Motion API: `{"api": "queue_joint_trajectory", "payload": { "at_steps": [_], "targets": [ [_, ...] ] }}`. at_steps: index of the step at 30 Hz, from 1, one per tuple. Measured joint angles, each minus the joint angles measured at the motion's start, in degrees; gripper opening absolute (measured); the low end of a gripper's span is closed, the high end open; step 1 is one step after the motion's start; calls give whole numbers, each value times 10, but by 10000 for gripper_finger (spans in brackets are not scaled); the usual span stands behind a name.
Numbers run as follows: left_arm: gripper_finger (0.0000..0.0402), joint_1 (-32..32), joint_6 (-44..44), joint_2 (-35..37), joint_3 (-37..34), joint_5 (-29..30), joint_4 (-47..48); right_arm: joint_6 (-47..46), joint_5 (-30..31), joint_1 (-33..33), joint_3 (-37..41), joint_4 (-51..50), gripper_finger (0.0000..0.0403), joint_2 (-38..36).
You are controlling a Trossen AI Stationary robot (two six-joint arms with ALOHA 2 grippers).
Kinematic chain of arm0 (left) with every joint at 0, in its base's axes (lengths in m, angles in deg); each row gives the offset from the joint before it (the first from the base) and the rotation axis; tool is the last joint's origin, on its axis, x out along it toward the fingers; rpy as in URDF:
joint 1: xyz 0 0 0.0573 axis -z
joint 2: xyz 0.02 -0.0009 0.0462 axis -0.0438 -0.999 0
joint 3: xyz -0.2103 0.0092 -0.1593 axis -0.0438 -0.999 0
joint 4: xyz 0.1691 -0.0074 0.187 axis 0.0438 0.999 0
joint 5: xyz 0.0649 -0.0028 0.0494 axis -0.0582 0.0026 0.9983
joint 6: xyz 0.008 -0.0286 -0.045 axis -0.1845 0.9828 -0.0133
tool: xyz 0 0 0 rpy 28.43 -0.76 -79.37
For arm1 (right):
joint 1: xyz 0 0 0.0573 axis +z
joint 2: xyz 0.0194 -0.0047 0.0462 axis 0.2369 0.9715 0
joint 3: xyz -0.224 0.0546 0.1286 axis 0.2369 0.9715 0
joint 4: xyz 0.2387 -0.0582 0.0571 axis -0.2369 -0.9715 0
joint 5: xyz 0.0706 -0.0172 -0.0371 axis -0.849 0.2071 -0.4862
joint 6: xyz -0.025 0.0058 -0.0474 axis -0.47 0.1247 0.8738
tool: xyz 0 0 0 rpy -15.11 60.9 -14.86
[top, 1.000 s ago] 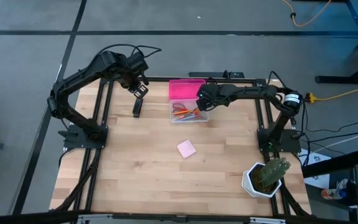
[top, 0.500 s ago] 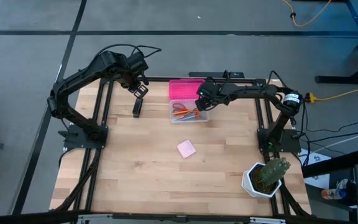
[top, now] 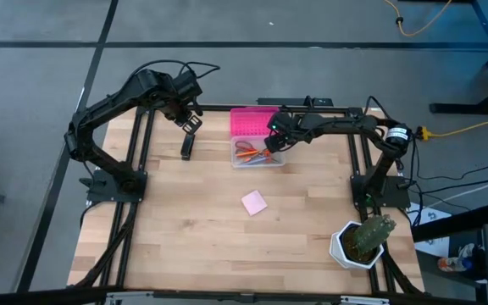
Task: Pack school essentials
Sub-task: Adjust the supply box
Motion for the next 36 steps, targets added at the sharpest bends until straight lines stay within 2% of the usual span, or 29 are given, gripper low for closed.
{"api": "queue_joint_trajectory", "payload": {
  "at_steps": [4,9,11,13,16,27,36],
  "targets": [
    [76,0,0,0,0,0,0,10,-5,0,0,6,169,-4],
    [76,0,0,0,0,1,0,-47,74,0,0,-55,169,-38],
    [76,0,0,0,0,2,-1,-63,83,-1,0,-87,169,-44],
    [76,0,0,0,0,11,-6,-60,71,-8,1,-106,169,-43],
    [76,0,0,0,0,24,-11,-49,55,-9,11,-81,169,-43],
    [76,0,0,0,0,25,-15,-21,23,-14,13,-32,169,-6],
    [76,0,0,0,0,25,-15,-15,-1,-14,13,8,169,-4]
  ]
}}
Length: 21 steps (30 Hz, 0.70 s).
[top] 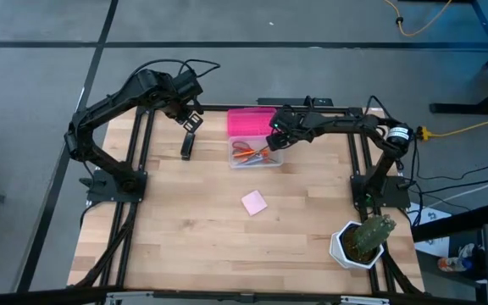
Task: Pack school essentials
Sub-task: Adjust the supply box
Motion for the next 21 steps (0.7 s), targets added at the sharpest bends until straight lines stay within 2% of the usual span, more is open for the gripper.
{"api": "queue_joint_trajectory", "payload": {
  "at_steps": [21],
  "targets": [
    [76,0,0,0,0,0,0,13,-38,4,-13,23,169,-2]
  ]
}}
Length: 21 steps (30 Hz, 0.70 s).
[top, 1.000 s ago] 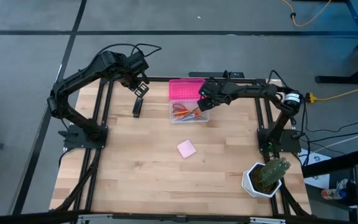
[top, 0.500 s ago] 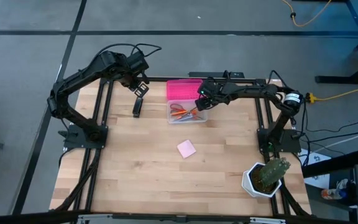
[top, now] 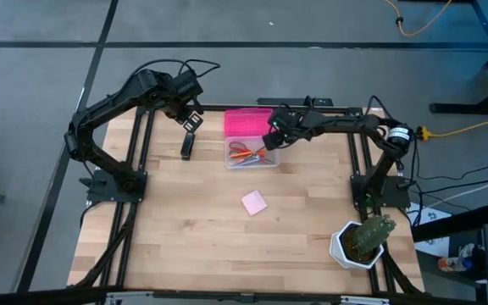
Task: Pack school essentials
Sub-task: Adjust the supply box
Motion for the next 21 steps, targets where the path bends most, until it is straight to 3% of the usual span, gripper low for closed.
{"api": "queue_joint_trajectory", "payload": {
  "at_steps": [7,13,21],
  "targets": [
    [76,0,0,0,0,0,0,2,-60,4,-26,-11,169,-4],
    [76,0,0,0,0,0,0,-12,-44,17,-26,-65,169,-4],
    [76,0,0,0,0,0,-4,-33,-43,31,-26,-63,169,28]
  ]
}}
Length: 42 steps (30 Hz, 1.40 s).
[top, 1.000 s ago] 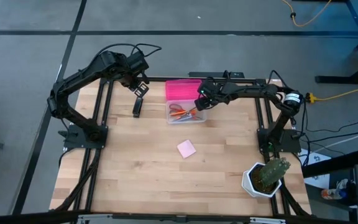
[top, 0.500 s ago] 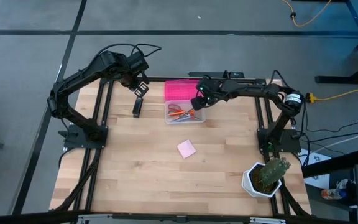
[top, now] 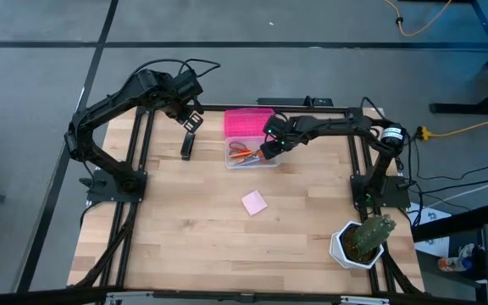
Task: Pack school essentials
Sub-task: Adjust the supply box
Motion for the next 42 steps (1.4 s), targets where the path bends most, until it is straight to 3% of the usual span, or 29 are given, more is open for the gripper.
{"api": "queue_joint_trajectory", "payload": {
  "at_steps": [12,16,22,31,42],
  "targets": [
    [76,0,0,0,0,0,0,-1,30,6,0,10,161,17],
    [76,0,0,0,0,0,-1,-2,30,3,0,9,118,17],
    [76,0,0,0,0,3,-1,0,35,-3,0,10,15,17],
    [76,0,0,0,0,4,-1,-3,68,-1,0,-16,6,10],
    [76,0,0,0,0,4,-13,-86,94,-6,-8,-56,13,7]
  ]
}}
